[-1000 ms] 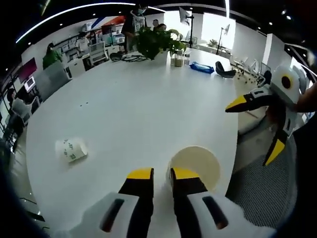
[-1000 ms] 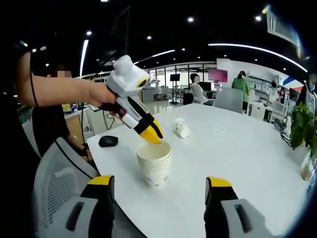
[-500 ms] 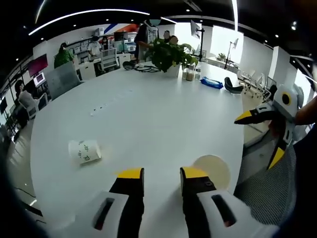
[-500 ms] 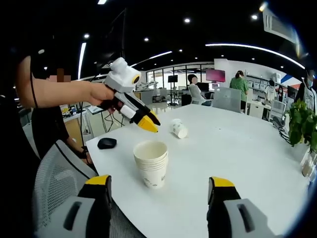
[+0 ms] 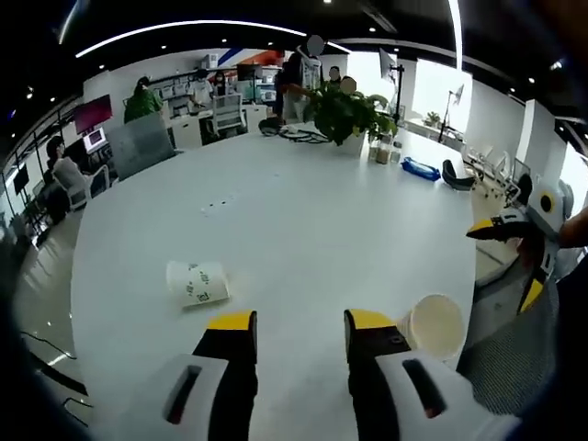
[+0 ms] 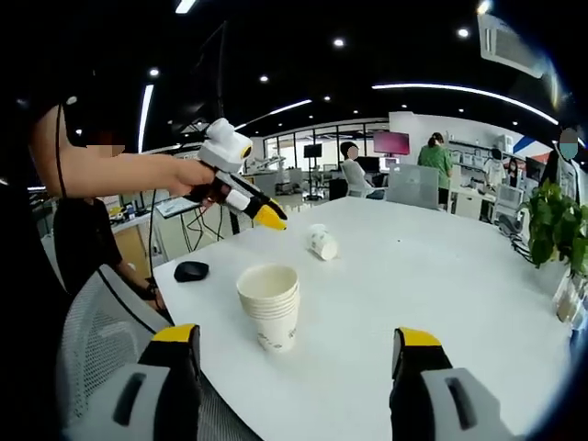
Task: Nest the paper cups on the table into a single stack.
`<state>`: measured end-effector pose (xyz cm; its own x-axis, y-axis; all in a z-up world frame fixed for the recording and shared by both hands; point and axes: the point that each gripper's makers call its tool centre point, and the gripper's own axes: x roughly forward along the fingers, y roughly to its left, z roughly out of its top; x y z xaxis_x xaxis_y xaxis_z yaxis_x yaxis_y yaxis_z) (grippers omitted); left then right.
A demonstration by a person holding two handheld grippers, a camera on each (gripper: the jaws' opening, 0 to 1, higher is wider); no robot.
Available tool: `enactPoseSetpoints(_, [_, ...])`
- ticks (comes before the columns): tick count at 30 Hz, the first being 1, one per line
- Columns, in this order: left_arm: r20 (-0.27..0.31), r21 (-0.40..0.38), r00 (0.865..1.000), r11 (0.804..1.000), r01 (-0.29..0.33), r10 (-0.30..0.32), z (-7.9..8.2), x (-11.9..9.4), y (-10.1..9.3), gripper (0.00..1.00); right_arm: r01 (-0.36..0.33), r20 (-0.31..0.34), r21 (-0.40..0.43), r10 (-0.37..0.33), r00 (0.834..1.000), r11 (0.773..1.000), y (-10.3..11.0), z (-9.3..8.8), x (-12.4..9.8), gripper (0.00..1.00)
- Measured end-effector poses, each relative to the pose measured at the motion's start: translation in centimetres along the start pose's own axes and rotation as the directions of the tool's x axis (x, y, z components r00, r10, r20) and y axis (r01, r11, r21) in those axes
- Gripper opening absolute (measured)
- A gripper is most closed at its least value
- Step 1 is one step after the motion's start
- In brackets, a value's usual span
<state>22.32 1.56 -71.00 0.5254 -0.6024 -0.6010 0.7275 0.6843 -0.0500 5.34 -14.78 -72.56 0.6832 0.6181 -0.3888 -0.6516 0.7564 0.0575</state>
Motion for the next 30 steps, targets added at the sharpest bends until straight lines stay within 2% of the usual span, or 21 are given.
enactPoseSetpoints(4, [0.007,-0.006,1.0,1.0,-0.013,0.014,0.3,0.2,1.1,0.39,0.008,-0.005,0.006,-0.008,1.0,1.0,-0.2,-0.1,0.0,0.86])
enactPoseSetpoints(8, [0.01,-0.011,0.999,0.999,-0.048,0.048,0.6,0.5,3.3,0.44,0.017,-0.008,0.015,-0.017,1.0,1.0,-0.5,-0.3,0.0,0.85])
enactPoseSetpoints(10, [0.011,-0.015,0.998,0.998,-0.061,0.061,0.7,0.7,3.2,0.45,0.021,-0.009,0.021,-0.021,1.0,1.0,-0.6,-0.3,0.0,0.85])
enactPoseSetpoints(14, [0.013,-0.025,0.997,0.997,-0.08,0.08,0.8,1.1,4.5,0.47,0.026,-0.015,0.03,-0.025,1.0,0.999,-0.8,-0.5,0.0,0.85])
enactPoseSetpoints(16, [0.015,-0.027,0.995,0.995,-0.101,0.101,0.6,1.4,5.6,0.51,0.024,-0.025,0.031,-0.023,0.999,0.999,-0.8,-0.7,0.1,0.85])
enactPoseSetpoints(22, [0.018,-0.032,0.989,0.989,-0.144,0.145,0.7,2.1,6.9,0.62,0.025,-0.038,0.034,-0.024,0.999,0.999,-0.8,-0.9,0.2,0.84])
enactPoseSetpoints(30, [0.008,-0.056,0.991,0.989,-0.136,0.137,0.4,3.7,8.4,0.6,0.037,-0.049,0.052,-0.035,0.998,0.998,-1.1,-1.2,0.2,0.83])
